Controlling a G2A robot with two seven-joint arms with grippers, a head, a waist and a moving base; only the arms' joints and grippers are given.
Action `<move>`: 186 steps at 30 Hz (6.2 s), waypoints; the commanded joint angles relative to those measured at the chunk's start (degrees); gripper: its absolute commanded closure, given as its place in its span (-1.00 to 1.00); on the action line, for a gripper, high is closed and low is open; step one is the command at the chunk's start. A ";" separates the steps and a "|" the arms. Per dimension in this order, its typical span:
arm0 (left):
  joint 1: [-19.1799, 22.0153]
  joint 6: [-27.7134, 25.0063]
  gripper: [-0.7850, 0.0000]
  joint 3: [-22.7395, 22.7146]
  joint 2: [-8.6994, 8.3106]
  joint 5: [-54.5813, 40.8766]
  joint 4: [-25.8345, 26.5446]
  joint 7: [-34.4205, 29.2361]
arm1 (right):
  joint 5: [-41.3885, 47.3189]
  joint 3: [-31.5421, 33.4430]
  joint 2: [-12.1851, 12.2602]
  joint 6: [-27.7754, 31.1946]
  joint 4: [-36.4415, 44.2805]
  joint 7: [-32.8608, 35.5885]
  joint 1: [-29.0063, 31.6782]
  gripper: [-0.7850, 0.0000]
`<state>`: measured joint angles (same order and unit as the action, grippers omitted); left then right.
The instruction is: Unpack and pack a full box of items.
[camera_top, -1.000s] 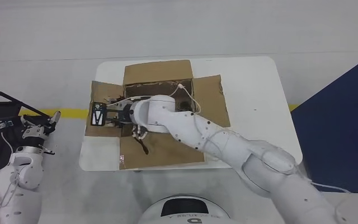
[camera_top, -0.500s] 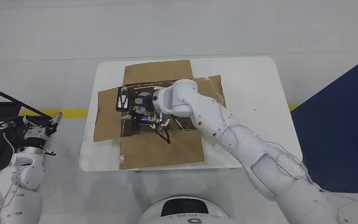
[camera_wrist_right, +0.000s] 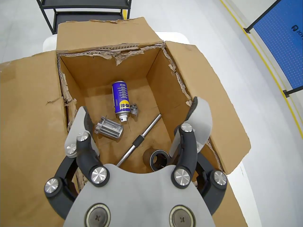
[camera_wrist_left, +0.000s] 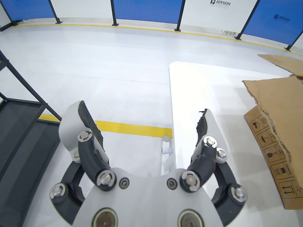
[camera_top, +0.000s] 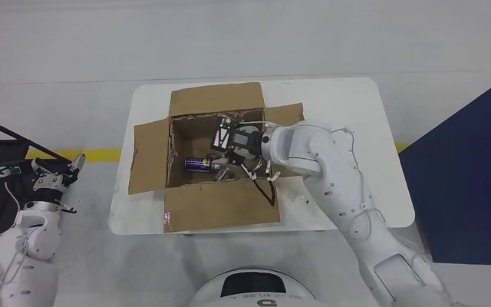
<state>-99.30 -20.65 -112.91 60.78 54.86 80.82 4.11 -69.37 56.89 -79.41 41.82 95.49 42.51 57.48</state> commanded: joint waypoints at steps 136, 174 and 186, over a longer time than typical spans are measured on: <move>0.00 0.00 -1.00 0.00 0.00 0.00 0.00 0.00 | 8.19 40.36 5.72 -40.41 8.76 34.23 24.95 1.00; 0.00 0.00 -1.00 0.00 0.00 0.00 0.00 0.00 | 18.55 42.04 7.57 -29.98 33.34 11.01 37.72 -0.88; 0.00 0.00 -1.00 0.00 0.00 0.00 0.00 0.00 | 12.45 15.51 6.98 -25.24 23.92 17.88 14.41 -0.17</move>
<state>-99.30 -20.65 -112.91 60.78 54.86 80.82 4.11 -56.83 76.24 -72.14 17.37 122.16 59.29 76.30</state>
